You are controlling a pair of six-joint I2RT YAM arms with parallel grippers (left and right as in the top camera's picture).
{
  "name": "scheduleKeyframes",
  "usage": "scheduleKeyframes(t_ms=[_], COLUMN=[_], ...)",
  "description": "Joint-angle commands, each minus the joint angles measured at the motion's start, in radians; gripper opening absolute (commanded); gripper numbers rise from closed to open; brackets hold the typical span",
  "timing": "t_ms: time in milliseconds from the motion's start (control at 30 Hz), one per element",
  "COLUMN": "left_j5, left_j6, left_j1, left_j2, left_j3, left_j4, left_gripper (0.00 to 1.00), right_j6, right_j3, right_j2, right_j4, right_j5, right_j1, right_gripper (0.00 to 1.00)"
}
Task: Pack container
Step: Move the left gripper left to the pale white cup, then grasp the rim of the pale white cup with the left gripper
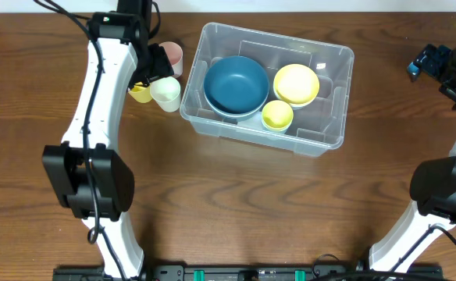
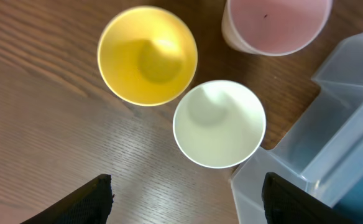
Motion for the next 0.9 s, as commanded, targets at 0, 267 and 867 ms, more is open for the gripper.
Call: scheduleKeyframes(t_ms=[0, 267, 867], left_j5=[0.005, 0.016, 0.020], left_j6=[-0.093, -0.197, -0.316], left_j1=[0.001, 0.001, 0.002], left_j2=[0.027, 0.058, 0.066], left_j3=[-0.002, -0.006, -0.182], left_j4=[-0.018, -0.039, 0.055], left_gripper=[0.77, 0.78, 0.78], right_j6=[0.011, 0.011, 0.011], right_j3=[-0.001, -0.001, -0.001], right_j2=[0.006, 0.006, 0.006], right_j4=[-0.001, -0.001, -0.001], right_j5=[0.014, 0.014, 0.014], right_j1=[-0.003, -0.003, -0.003], right_gripper=[0.99, 0.99, 0.99])
